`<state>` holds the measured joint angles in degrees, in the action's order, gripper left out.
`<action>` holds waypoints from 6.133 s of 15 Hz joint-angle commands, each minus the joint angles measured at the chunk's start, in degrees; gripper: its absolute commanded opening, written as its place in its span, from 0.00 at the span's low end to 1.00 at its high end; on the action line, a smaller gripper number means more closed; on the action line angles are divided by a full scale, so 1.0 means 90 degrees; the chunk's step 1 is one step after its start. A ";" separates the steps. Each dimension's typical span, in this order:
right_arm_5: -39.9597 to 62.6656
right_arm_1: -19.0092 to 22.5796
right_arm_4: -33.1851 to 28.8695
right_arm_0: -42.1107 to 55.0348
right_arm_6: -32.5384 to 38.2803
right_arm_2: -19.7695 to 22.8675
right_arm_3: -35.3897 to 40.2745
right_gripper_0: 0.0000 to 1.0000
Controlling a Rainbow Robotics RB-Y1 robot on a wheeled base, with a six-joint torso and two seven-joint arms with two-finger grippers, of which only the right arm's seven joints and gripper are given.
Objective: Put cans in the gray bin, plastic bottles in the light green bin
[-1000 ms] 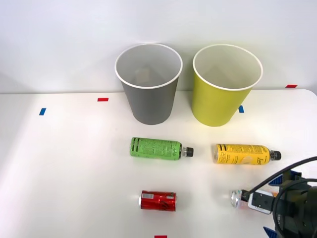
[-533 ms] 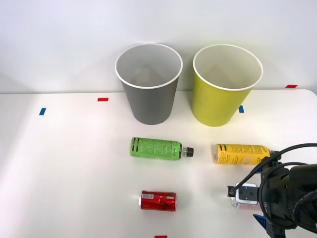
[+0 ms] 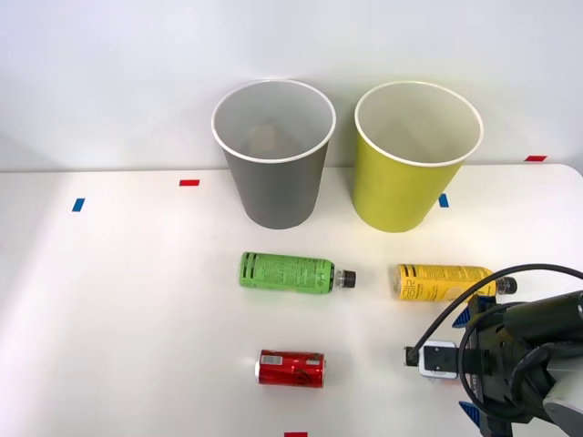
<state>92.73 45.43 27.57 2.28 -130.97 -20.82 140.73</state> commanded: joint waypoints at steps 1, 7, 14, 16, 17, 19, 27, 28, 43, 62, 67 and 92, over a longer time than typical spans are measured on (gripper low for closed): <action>-0.0001 -0.0165 -0.0192 -0.0048 -0.0008 -0.0050 -0.0246 1.00; -0.0001 -0.0351 -0.0787 -0.0156 -0.0008 -0.0470 -0.0636 1.00; 0.0009 -0.0673 -0.1032 -0.0361 -0.0018 -0.0587 -0.1095 1.00; 0.0009 -0.0653 -0.1071 -0.0351 -0.0037 -0.0636 -0.1095 1.00; 0.0009 -0.0653 -0.1080 -0.0351 -0.0047 -0.0655 -0.1095 1.00; 0.0009 -0.0663 -0.1217 -0.0361 -0.0018 -0.0812 -0.1095 1.00; -0.0001 -0.0770 -0.1403 -0.0351 -0.0066 -0.0831 -0.1095 0.01; -0.0001 -0.0800 -0.1442 -0.0341 -0.0037 -0.0831 -0.1095 0.00; -0.2150 -0.2147 0.0043 -0.0126 0.0236 0.0800 -0.0763 0.00; -0.3927 -0.4413 0.1019 -0.1181 0.2697 0.1981 -0.0246 0.00; -0.4835 -0.4501 0.0756 -0.1669 0.2883 0.1767 -0.1193 0.00; -0.6827 -0.5159 -0.0660 -0.4423 0.3098 0.1405 -0.5304 1.00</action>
<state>31.90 -1.01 21.68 -37.54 -103.31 -8.17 92.98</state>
